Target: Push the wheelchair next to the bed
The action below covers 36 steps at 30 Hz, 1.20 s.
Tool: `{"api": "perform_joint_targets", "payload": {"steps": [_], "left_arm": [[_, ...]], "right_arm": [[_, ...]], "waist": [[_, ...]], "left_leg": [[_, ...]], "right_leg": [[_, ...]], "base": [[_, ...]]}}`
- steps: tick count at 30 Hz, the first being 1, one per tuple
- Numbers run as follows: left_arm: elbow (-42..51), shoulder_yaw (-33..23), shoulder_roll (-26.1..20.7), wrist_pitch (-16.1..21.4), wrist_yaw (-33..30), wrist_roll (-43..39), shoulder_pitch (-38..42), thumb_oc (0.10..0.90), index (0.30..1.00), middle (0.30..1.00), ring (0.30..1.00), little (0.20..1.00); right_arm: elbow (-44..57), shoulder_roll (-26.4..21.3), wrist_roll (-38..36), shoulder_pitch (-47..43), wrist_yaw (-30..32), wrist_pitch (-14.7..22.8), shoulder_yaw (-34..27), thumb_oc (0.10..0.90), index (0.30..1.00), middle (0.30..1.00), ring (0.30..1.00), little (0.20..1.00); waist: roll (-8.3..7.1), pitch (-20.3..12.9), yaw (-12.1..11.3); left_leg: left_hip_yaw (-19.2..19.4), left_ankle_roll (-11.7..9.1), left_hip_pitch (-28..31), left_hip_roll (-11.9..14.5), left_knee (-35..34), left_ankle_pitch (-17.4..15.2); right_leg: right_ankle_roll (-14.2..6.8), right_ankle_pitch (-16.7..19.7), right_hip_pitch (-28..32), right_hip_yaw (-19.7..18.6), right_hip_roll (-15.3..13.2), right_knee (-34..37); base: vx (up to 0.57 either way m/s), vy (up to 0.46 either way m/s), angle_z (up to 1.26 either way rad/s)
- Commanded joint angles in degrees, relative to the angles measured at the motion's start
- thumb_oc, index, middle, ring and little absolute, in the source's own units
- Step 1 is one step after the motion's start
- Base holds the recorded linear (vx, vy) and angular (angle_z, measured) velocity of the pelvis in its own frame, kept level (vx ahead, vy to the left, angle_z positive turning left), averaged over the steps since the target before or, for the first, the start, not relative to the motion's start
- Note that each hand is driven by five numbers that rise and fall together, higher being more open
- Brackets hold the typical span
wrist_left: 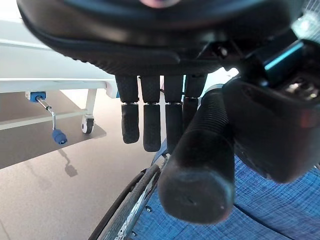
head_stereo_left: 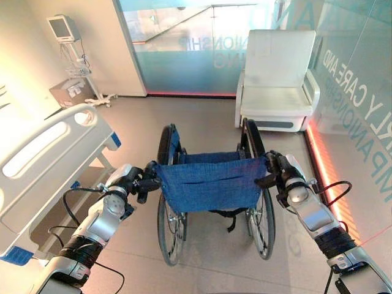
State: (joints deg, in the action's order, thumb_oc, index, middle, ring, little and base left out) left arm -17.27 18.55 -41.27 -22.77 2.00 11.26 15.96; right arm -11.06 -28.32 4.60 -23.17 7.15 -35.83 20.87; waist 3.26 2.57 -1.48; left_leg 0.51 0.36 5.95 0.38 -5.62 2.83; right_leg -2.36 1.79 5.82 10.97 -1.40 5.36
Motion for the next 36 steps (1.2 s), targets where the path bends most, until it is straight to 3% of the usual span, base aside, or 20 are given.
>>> {"api": "perform_joint_targets", "payload": {"steps": [1, 2, 3, 4, 12, 15, 31, 36], "left_arm": [[-2.8, 2.6, -0.1, 1.5, 2.4, 2.1, -1.3, 0.400, 0.300, 0.300, 0.300, 0.300], [-2.8, 2.6, -0.1, 1.6, 2.3, 2.1, -1.2, 0.400, 0.300, 0.300, 0.300, 0.300], [-2.8, 2.6, -0.4, 1.7, 2.2, 2.1, -0.8, 0.400, 0.300, 0.300, 0.300, 0.300], [-2.7, 2.6, -0.6, 1.9, 2.3, 2.1, -0.4, 0.400, 0.300, 0.300, 0.300, 0.300], [-4.1, 3.9, -0.4, 3.2, 1.9, 3.2, 2.7, 0.400, 0.300, 0.300, 0.300, 0.300], [-4.3, 4.3, -0.5, 3.6, 1.8, 3.5, 3.3, 0.400, 0.300, 0.300, 0.300, 0.300], [-4.2, 4.1, 1.8, 6.4, -2.1, 4.8, 2.4, 0.400, 0.300, 0.300, 0.300, 0.300], [-4.3, 4.2, 2.9, 7.3, -4.7, 4.0, 2.1, 0.400, 0.300, 0.300, 0.300, 0.300]], "right_arm": [[-7.4, -0.2, 5.2, 3.1, -10.1, -8.6, 6.1, 0.800, 0.900, 0.900, 0.900, 0.900], [-7.4, -0.3, 6.1, 2.8, -11.6, -9.1, 6.2, 0.753, 0.829, 0.829, 0.829, 0.829], [-7.7, -0.7, 6.7, 2.4, -13.6, -9.7, 6.6, 0.420, 0.331, 0.331, 0.331, 0.331], [-8.0, -0.8, 7.6, 1.9, -15.5, -10.4, 6.9, 0.400, 0.300, 0.300, 0.300, 0.300], [-14.0, -0.6, 8.8, -2.4, -22.4, -12.0, 9.9, 0.400, 0.300, 0.300, 0.300, 0.300], [-15.4, -0.4, 7.6, -3.4, -22.1, -11.9, 10.6, 0.400, 0.300, 0.300, 0.300, 0.300], [-16.4, 1.4, 4.9, -1.7, -10.2, -9.1, 8.6, 0.400, 0.300, 0.300, 0.300, 0.300], [-16.1, 2.2, 1.5, -0.8, -4.4, -4.5, 7.6, 0.400, 0.300, 0.300, 0.300, 0.300]], "waist": [[-2.99, 3.1, -0.7], [-3.06, 3.1, -0.7], [-3.17, 3.0, -0.8], [-3.28, 3.0, -0.9], [-3.93, 2.9, -1.9], [-4.07, 2.9, -2.2], [-3.84, 2.8, -1.9], [-3.60, 3.0, -1.7]], "left_leg": [[1.4, 1.1, -0.1, -3.0, 0.6, -2.2], [1.4, 1.1, -0.1, -3.0, 0.6, -2.3], [1.4, 1.1, 0.0, -2.9, 0.6, -2.3], [1.3, 1.1, 0.0, -3.0, 0.6, -2.2], [0.8, 1.0, 0.1, -3.0, 0.6, -2.2], [0.6, 1.0, 0.1, -3.0, 0.6, -2.2], [0.8, 1.2, 0.1, -3.1, 0.6, -2.5], [1.0, 1.2, 0.2, -3.0, 0.6, -2.6]], "right_leg": [[-2.6, 0.8, 0.4, -1.8, -2.9, -0.4], [-2.6, 0.8, 0.5, -1.7, -2.9, -0.4], [-2.6, 0.8, 0.5, -1.6, -3.0, -0.4], [-2.6, 0.8, 0.5, -1.5, -3.0, -0.4], [-2.4, 0.8, 0.9, -0.8, -3.1, -0.4], [-2.4, 0.8, 1.0, -0.6, -3.2, -0.4], [-2.5, 0.8, 0.8, -1.1, -3.2, -0.5], [-2.5, 0.8, 0.7, -1.2, -3.3, -0.7]], "base": [[0.00, 0.000, 0.00], [0.00, 0.000, 0.00], [0.00, 0.000, 0.00], [0.00, 0.000, 0.00], [0.00, -0.005, 0.02], [0.00, -0.011, 0.07], [0.00, 0.000, 0.00], [0.00, 0.000, 0.00]]}}
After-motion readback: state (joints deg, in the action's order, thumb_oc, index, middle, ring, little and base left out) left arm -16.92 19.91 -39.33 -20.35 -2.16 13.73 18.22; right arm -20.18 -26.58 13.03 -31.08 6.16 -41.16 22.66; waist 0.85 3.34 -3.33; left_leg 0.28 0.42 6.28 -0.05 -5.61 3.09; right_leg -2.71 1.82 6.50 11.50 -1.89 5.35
